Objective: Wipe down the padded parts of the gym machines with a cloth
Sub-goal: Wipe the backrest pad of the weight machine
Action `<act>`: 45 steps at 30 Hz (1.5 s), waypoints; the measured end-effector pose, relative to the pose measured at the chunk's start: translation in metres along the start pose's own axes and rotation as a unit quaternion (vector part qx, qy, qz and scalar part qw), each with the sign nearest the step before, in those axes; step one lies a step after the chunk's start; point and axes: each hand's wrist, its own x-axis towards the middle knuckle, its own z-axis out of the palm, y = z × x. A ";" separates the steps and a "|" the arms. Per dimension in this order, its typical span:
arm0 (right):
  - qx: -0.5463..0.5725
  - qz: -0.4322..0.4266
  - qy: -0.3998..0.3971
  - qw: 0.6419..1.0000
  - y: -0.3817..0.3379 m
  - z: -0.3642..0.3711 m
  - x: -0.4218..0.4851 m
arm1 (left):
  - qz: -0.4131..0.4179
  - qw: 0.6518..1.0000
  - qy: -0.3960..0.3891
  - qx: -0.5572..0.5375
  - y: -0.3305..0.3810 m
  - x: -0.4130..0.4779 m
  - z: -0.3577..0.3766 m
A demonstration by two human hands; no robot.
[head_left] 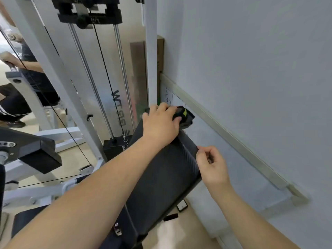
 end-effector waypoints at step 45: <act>-0.038 0.161 -0.063 0.984 -0.021 -0.012 0.054 | 0.163 0.975 -0.046 -0.140 -0.008 -0.013 -0.008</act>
